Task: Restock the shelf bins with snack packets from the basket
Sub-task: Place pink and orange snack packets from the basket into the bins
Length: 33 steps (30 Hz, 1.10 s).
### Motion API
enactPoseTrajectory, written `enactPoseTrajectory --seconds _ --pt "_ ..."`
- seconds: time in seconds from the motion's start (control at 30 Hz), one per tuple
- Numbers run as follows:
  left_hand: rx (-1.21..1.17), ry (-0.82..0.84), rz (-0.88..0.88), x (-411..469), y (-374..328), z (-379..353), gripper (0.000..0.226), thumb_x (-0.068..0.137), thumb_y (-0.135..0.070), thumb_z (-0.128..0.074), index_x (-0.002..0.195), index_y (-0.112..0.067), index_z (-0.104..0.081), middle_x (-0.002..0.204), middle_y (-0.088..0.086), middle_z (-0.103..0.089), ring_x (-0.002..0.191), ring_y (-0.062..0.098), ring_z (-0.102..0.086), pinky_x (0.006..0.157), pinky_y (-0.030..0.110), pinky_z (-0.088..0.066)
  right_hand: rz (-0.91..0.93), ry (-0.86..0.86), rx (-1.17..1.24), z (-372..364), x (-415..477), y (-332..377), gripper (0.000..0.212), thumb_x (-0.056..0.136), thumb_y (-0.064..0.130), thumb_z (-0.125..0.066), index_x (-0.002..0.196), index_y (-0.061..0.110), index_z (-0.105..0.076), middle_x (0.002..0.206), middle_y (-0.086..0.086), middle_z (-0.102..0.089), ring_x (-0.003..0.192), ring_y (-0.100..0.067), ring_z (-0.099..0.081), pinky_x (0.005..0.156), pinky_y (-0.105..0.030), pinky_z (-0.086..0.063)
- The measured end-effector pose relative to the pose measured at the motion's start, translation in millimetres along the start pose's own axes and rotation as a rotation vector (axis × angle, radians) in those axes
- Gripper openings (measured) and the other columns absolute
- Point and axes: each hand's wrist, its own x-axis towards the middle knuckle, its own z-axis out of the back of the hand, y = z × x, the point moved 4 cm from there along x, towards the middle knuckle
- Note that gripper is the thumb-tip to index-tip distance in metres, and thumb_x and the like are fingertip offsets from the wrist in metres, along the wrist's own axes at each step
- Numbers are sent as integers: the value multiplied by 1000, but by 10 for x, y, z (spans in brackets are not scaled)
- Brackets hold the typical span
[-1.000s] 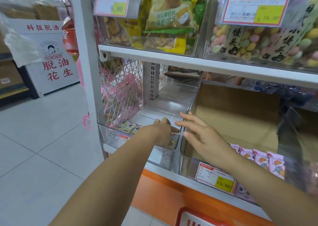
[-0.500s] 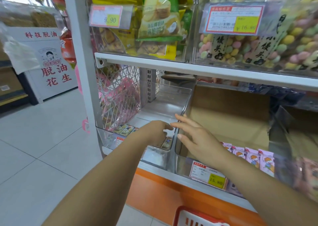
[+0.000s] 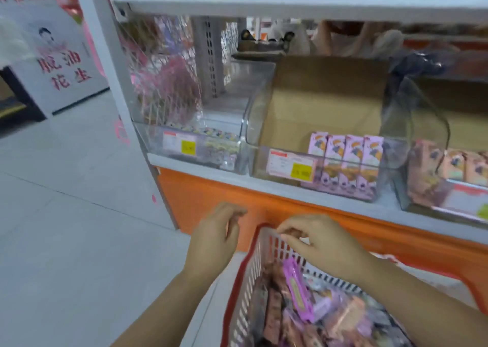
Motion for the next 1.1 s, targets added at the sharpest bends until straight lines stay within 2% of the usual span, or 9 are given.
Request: enactPoseTrajectory --seconds 0.1,0.23,0.5,0.57,0.67,0.73,0.9,1.0,1.1 --pt "98 195 124 -405 294 -375 29 89 -8 -49 107 -23 -65 108 -14 -58 99 7 -57 81 25 -47 -215 127 -8 -352 -348 -465 17 95 23 -54 105 23 -67 103 9 -67 84 -2 -56 74 -14 -40" --pt "135 371 192 -758 433 -695 36 92 -12 -50 127 -22 -56 133 -9 -46 117 11 -51 91 24 -42 -470 342 72 -849 -719 -828 26 98 22 -50 122 19 -59 125 3 -60 104 -11 -58 89 -22 -44" --pt "123 294 223 -802 465 -752 31 89 -12 -57 119 -19 -63 129 -8 -52 109 9 -55 87 21 -43 -519 662 47 -1378 -773 -1033 43 95 24 -51 138 26 -47 152 -7 -26 122 -26 -49 97 -31 -41" --pt "128 308 224 -805 464 -755 32 90 -13 -56 120 -20 -63 130 -8 -51 111 9 -55 89 23 -44 -525 676 56 -1411 -752 -1043 42 96 23 -51 138 27 -48 149 -11 -32 118 -25 -52 95 -32 -41" --pt "158 369 230 -766 452 -732 32 92 -16 -55 123 -22 -61 133 -10 -48 116 9 -52 91 22 -41 -487 541 109 -1301 -689 -1013 32 96 17 -53 127 22 -60 109 1 -55 100 -23 -58 82 -26 -41" --pt "206 429 215 -713 413 -694 31 93 -17 -53 123 -22 -61 135 -9 -48 121 11 -48 94 19 -36 -450 409 144 -1124 -653 -964 26 95 16 -57 118 23 -67 87 17 -45 82 -10 -53 74 -24 -42" --pt "118 478 183 -435 -54 -560 26 93 -14 -54 116 -22 -63 118 -10 -55 107 8 -54 96 21 -40 -306 181 154 -493 -706 -663 18 90 13 -61 98 24 -74 111 6 -57 95 -14 -57 86 -32 -47" --pt "-232 565 395 -284 -568 -538 23 96 -33 -52 114 -22 -62 109 -4 -65 92 11 -67 91 30 -50 -206 49 126 -6 -855 -412 22 85 6 -63 85 26 -72 104 18 -56 94 -4 -56 84 -25 -46" --pt "-614 599 586 -203 -1094 -545 51 85 -52 -47 116 -13 -60 108 12 -67 86 26 -71 83 33 -56 -99 -111 53 501 -1089 -188 30 78 6 -66 74 34 -55 89 20 -56 92 -10 -59 78 -33 -48"
